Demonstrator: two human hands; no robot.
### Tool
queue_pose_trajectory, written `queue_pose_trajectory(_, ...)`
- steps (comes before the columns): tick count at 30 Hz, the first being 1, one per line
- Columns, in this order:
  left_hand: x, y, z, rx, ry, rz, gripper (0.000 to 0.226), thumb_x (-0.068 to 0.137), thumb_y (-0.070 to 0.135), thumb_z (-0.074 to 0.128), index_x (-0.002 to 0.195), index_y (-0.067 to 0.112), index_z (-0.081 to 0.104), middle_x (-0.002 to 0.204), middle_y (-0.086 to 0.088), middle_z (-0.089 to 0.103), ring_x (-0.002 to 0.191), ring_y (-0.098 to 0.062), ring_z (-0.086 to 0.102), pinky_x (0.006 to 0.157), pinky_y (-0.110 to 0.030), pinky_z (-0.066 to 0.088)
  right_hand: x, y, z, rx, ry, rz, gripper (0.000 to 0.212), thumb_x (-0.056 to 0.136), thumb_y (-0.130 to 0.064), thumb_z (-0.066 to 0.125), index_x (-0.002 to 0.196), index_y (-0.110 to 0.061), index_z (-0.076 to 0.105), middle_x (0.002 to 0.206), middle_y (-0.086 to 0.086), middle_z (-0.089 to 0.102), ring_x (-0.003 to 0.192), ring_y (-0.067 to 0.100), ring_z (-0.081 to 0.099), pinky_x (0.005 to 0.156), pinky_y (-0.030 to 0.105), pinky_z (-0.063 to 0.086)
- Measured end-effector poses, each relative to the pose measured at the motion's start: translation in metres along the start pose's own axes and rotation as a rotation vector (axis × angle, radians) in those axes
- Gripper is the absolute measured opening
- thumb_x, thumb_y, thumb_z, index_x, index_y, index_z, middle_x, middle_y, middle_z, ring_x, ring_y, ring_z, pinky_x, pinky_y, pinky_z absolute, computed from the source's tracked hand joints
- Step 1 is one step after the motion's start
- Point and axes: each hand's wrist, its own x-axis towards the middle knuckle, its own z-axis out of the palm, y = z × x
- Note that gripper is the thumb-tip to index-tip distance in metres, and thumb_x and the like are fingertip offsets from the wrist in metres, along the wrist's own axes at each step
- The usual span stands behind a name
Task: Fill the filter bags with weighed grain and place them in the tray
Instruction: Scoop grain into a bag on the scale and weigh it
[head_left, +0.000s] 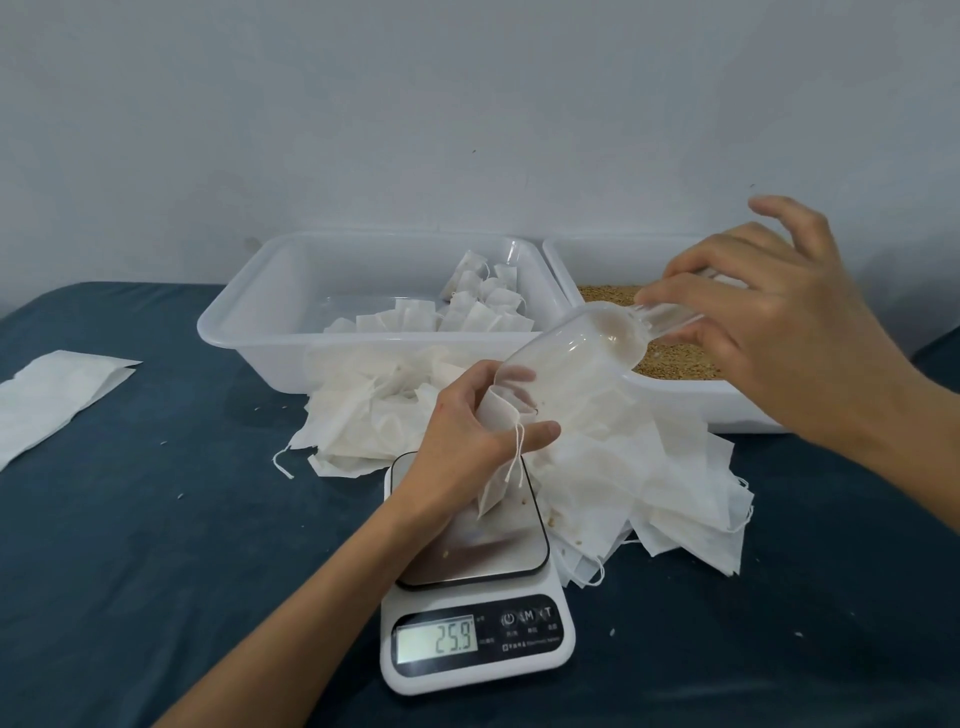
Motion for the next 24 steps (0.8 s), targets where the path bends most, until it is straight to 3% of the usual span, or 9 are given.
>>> queue_pose_trajectory(5,0.001,0.0,-0.001,-0.014,0.005,-0.004,0.047,0.071,0.016,0.09,0.111,0.027,0.069,0.09,0.007,0.071,0.081,-0.009,0.069,0.073,-0.02,0.053,-0.014,0.009,0.009,0.14,-0.068,0.136,0.018,0.089,-0.017,0.069,0.107,-0.017,0.072,0.102,-0.002,0.067,0.095,0.023,0.059,0.112,0.039,0.027)
queue_pose_trajectory(9,0.003,-0.002,0.001,0.029,0.015,0.018,0.043,0.077,0.013,0.09,0.112,0.028,0.07,0.093,0.005,0.072,0.078,-0.007,0.067,0.071,-0.017,0.051,-0.031,0.035,0.029,0.396,-0.205,0.505,0.026,0.086,-0.02,0.079,0.11,-0.022,0.07,0.101,-0.013,0.064,0.1,0.013,0.061,0.09,0.014,0.036)
queue_pose_trajectory(12,0.003,-0.004,0.001,0.032,0.025,0.022,0.041,0.078,0.013,0.09,0.111,0.028,0.071,0.094,0.003,0.073,0.08,-0.011,0.069,0.073,-0.021,0.054,-0.039,0.059,0.055,0.375,-0.303,0.793,0.028,0.09,-0.022,0.076,0.115,-0.013,0.067,0.109,-0.001,0.069,0.101,0.017,0.062,0.087,0.027,0.042)
queue_pose_trajectory(15,0.004,-0.007,0.001,0.025,0.021,0.014,0.038,0.08,0.012,0.088,0.111,0.025,0.071,0.092,0.001,0.075,0.079,-0.014,0.072,0.07,-0.02,0.054,-0.038,0.074,0.084,0.298,-0.568,0.964,0.031,0.091,-0.026,0.074,0.114,-0.007,0.066,0.116,0.01,0.069,0.094,0.021,0.059,0.083,0.032,0.043)
queue_pose_trajectory(18,0.006,-0.01,0.0,0.026,-0.012,0.005,0.021,0.091,0.011,0.077,0.11,0.019,0.073,0.09,-0.003,0.076,0.077,-0.018,0.072,0.067,-0.02,0.055,-0.033,0.075,0.107,0.28,-0.787,0.967,0.038,0.092,-0.03,0.075,0.108,0.004,0.071,0.108,0.019,0.072,0.092,0.031,0.067,0.079,0.038,0.052)
queue_pose_trajectory(21,0.007,-0.015,0.001,0.039,-0.054,0.009,0.018,0.104,0.005,0.057,0.103,0.011,0.074,0.083,-0.009,0.076,0.072,-0.017,0.067,0.066,-0.021,0.053,-0.03,0.072,0.118,0.229,-0.899,0.928,0.032,0.094,-0.032,0.073,0.094,0.0,0.074,0.088,0.013,0.072,0.078,0.024,0.064,0.068,0.033,0.05)
queue_pose_trajectory(24,0.006,-0.015,0.0,0.016,-0.057,0.037,0.026,0.109,0.007,0.047,0.103,0.006,0.073,0.08,-0.013,0.075,0.068,-0.019,0.067,0.066,-0.022,0.053,-0.026,0.067,0.118,0.126,-0.877,0.924,0.031,0.094,-0.032,0.071,0.107,-0.004,0.072,0.106,0.011,0.073,0.096,0.029,0.067,0.086,0.042,0.054)
